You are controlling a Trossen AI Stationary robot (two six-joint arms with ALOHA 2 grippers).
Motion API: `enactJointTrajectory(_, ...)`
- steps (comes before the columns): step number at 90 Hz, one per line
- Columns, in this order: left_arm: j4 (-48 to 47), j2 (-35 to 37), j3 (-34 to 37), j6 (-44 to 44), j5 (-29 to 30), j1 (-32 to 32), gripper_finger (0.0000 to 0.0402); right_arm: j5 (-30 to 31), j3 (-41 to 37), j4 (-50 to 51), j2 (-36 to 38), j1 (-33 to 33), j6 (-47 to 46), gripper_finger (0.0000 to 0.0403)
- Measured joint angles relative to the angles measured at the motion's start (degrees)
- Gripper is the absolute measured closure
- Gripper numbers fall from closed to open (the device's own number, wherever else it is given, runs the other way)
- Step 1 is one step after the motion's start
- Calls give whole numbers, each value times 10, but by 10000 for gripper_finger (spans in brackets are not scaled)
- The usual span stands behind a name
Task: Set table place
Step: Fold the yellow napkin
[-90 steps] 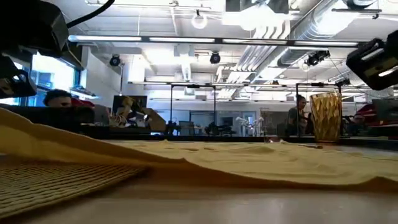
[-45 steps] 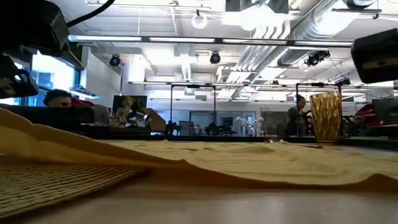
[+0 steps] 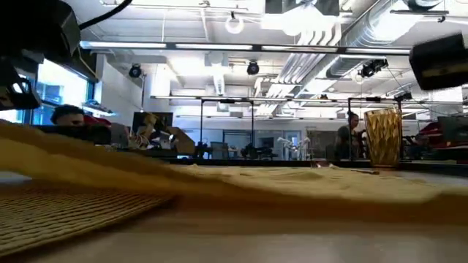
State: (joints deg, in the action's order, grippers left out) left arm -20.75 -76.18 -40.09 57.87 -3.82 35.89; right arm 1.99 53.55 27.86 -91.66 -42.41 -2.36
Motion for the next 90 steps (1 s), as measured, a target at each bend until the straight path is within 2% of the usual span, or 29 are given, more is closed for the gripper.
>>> enactJointTrajectory(9, -42, 14, -33, -6, 1, -4, 401, 11, 31, 74, 25, 0, -59, 402)
enactJointTrajectory(24, -173, 39, -98, -22, 13, -4, 401, 13, 63, 165, 93, 3, -188, 403)
enactJointTrajectory(30, -235, 51, -127, -28, 53, -4, 401, 30, 68, 207, 126, 12, -260, 403)
enactJointTrajectory(37, -304, 63, -153, -30, 119, -11, 401, 76, 67, 256, 171, 31, -340, 403)
enactJointTrajectory(44, -333, 73, -163, -31, 198, -32, 401, 122, 59, 288, 211, 59, -378, 403)
enactJointTrajectory(51, -334, 76, -162, -50, 265, -71, 401, 146, 37, 295, 236, 102, -371, 403)
enactJointTrajectory(60, -324, 69, -155, -104, 308, -138, 401, 163, 1, 275, 252, 171, -341, 403)
enactJointTrajectory(78, -283, 56, -127, -200, 336, -271, 401, 182, -53, 235, 253, 317, -259, 403)
enactJointTrajectory(90, -268, 54, -121, -251, 361, -334, 401, 204, -61, 232, 253, 404, -207, 403)
